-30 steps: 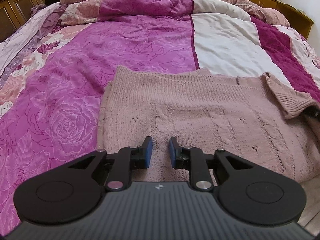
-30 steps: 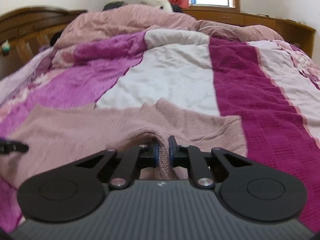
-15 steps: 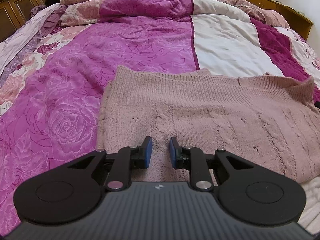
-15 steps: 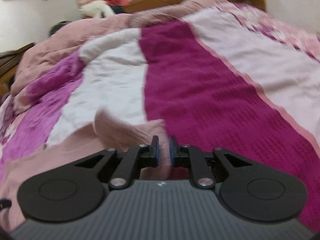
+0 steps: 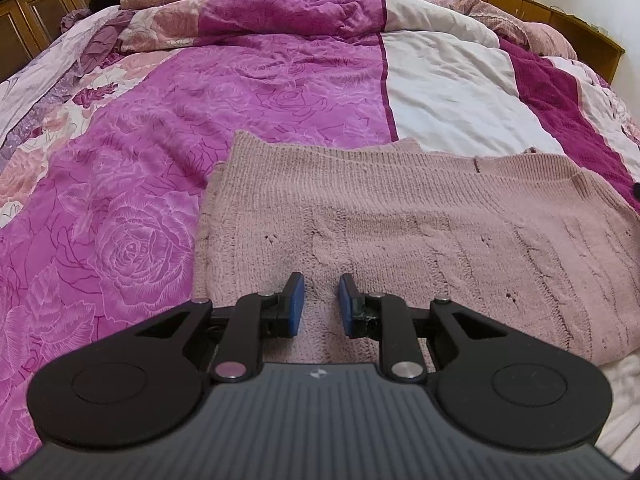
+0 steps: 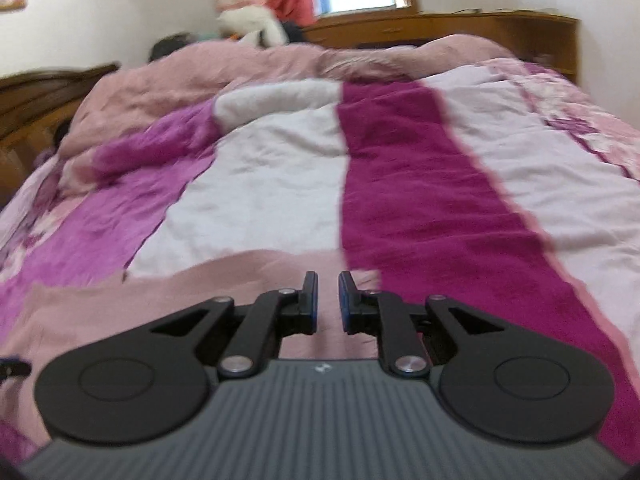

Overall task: Fold small clothes
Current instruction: 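Grasp the folded cardigan edge with the right gripper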

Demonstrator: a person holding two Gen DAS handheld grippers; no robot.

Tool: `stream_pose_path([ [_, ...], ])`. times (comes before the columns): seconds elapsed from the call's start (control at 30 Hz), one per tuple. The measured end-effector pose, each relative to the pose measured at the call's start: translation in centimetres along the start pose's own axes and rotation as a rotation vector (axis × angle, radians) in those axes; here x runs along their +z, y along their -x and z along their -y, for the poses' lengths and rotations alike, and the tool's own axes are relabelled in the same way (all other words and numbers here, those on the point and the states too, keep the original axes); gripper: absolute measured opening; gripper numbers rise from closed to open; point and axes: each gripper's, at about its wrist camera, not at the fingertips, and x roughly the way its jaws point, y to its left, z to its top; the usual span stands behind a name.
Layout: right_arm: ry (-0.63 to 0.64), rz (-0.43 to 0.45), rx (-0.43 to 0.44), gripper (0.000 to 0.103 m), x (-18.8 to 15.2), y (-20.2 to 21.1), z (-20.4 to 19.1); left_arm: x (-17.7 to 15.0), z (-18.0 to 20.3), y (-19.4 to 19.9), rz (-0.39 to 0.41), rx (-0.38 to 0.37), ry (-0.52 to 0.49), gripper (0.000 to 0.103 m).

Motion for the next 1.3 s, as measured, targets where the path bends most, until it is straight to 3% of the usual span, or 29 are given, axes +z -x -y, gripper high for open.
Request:
stream_pose_path([
  [0.17,0.017,-0.130,-0.065,0.010,-1.5,-3.9,0.0,0.3,-0.1,0.0,-0.018,-0.003,0.016,0.025],
  [0.43,-0.094,-0.102,-0.052,0.014,-1.2,-3.2,0.6,0.9,-0.1,0.6,-0.041,0.009,0.042,0.025],
  [0.5,-0.100,-0.087,-0.049,0.034,-1.2,-1.8,0.6,0.9,-0.1,1.1,-0.040,0.015,0.039,0.026],
  [0.53,-0.111,-0.074,-0.047,0.052,-1.2,-1.2,0.7,0.9,-0.1,1.4,-0.041,0.015,0.042,0.027],
  [0.57,-0.131,-0.056,-0.050,0.060,-1.2,-0.4,0.8,0.9,-0.1,1.6,-0.041,0.015,0.045,0.030],
  [0.67,-0.168,-0.034,-0.028,0.059,-1.2,1.7,1.2,0.8,-0.1,2.5,-0.033,0.031,0.055,0.043],
  [0.8,-0.198,-0.030,-0.021,0.065,-1.8,4.0,1.7,0.7,0.2,3.7,-0.029,0.040,0.051,0.049],
  [1.03,-0.256,-0.053,-0.041,0.067,-4.5,5.9,2.9,0.0,1.1,5.1,-0.042,0.046,0.026,0.052],
  [1.3,-0.317,-0.125,0.002,0.070,-6.7,4.8,3.2,-0.8,1.9,5.0,-0.070,0.046,0.018,0.053],
])
